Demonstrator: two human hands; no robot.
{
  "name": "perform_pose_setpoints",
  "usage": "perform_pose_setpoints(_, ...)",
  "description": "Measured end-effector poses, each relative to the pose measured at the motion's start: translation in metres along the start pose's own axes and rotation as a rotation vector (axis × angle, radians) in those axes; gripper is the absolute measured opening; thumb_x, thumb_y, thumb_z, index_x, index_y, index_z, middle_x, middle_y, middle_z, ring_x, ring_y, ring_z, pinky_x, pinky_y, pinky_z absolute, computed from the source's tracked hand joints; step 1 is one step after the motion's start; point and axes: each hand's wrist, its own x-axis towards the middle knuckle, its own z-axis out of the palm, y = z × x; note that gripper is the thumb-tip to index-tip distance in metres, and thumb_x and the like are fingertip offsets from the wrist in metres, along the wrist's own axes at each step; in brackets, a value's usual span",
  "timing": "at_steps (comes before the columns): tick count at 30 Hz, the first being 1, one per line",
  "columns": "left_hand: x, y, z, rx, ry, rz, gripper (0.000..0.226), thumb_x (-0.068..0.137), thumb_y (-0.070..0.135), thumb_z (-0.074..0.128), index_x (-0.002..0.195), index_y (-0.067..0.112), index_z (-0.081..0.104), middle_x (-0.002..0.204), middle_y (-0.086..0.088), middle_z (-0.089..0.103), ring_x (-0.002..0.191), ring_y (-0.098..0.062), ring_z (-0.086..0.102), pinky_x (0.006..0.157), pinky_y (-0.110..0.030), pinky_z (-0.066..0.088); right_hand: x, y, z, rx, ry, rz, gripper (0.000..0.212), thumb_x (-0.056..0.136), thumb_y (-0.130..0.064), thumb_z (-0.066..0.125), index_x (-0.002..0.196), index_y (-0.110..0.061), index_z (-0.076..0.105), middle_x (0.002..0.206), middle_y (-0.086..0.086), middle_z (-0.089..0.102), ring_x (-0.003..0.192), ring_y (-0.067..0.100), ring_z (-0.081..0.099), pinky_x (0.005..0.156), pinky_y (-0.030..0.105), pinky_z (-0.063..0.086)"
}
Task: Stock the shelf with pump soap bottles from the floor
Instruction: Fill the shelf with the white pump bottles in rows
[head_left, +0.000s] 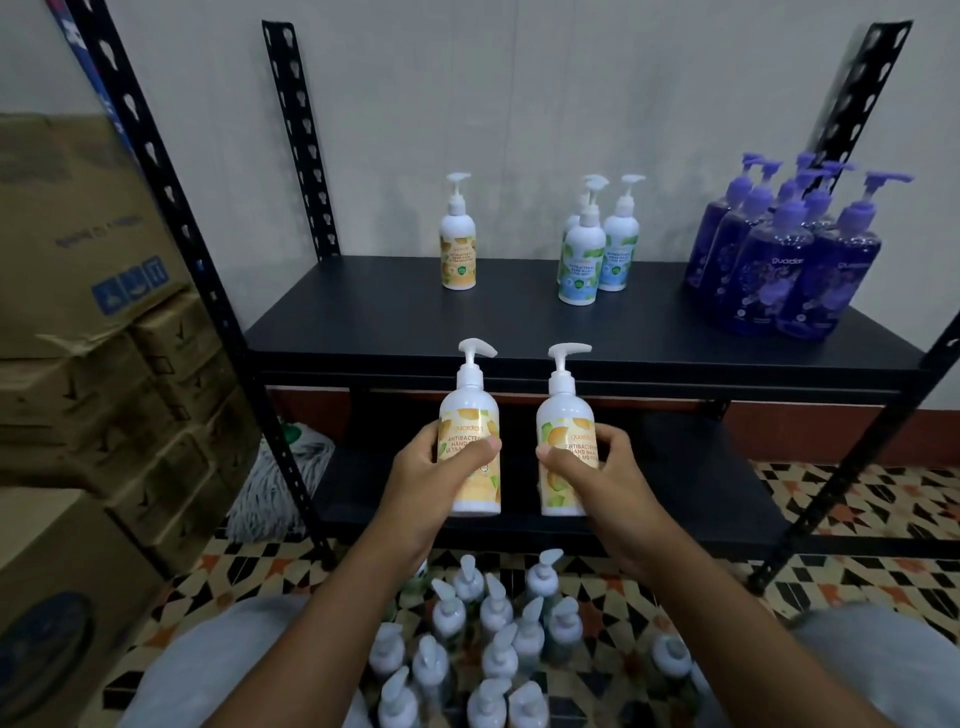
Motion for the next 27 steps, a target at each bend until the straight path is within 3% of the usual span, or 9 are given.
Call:
perform_pose_setpoints(6, 0.0, 0.004, 0.006, 0.015, -0.021, 0.036, 0.04, 0.093, 0.032, 0.071, 0.13, 0.034, 0.056, 0.107, -0.004, 0.074, 0.089, -0.028, 0.077, 0.076, -0.05, 0.064, 0.002, -0.007, 0.008, -0.089, -0.036, -0.063, 0.07, 0.082, -0.038, 0.082, 0.133, -0.033, 0.035, 0.12, 0.005, 0.065, 0.102, 0.022, 0.072, 0.088, 0.045, 0.061)
perform_pose_setpoints(9, 0.004, 0.009, 0.009, 0.042, -0.002, 0.079, 0.046, 0.093, 0.031, 0.071, 0.134, 0.03, 0.051, 0.106, -0.005, 0.072, 0.086, -0.026, 0.077, 0.073, -0.046, 0.065, 0.008, -0.013, 0.009, -0.073, -0.066, -0.066, 0.072, 0.083, -0.028, 0.082, 0.138, -0.033, 0.034, 0.122, 0.006, 0.063, 0.104, 0.022, 0.071, 0.088, 0.043, 0.061)
perform_pose_setpoints(15, 0.038, 0.033, 0.006, 0.096, 0.029, 0.191, 0.061, 0.085, 0.017, 0.079, 0.134, 0.028, 0.046, 0.113, -0.006, 0.07, 0.095, -0.022, 0.075, 0.079, -0.039, 0.063, 0.032, -0.041, 0.014, -0.152, -0.061, -0.16, 0.064, 0.086, -0.019, 0.075, 0.139, -0.027, 0.04, 0.116, 0.0, 0.065, 0.097, 0.013, 0.071, 0.071, 0.024, 0.058)
perform_pose_setpoints(21, 0.097, 0.065, 0.0, 0.009, 0.088, 0.243, 0.036, 0.083, 0.028, 0.081, 0.113, 0.025, 0.062, 0.104, -0.007, 0.075, 0.091, -0.025, 0.077, 0.085, -0.051, 0.062, 0.091, -0.086, 0.029, -0.182, 0.031, -0.296, 0.058, 0.083, -0.022, 0.081, 0.13, -0.025, 0.048, 0.111, -0.004, 0.067, 0.093, 0.009, 0.07, 0.071, 0.022, 0.056)
perform_pose_setpoints(27, 0.143, 0.065, -0.016, -0.061, 0.152, 0.257, 0.032, 0.089, 0.024, 0.076, 0.117, 0.02, 0.062, 0.101, -0.008, 0.076, 0.091, -0.026, 0.077, 0.082, -0.044, 0.062, 0.161, -0.099, 0.046, -0.259, 0.093, -0.392, 0.061, 0.08, -0.026, 0.084, 0.13, -0.025, 0.048, 0.109, -0.01, 0.065, 0.095, 0.004, 0.066, 0.076, 0.021, 0.054)
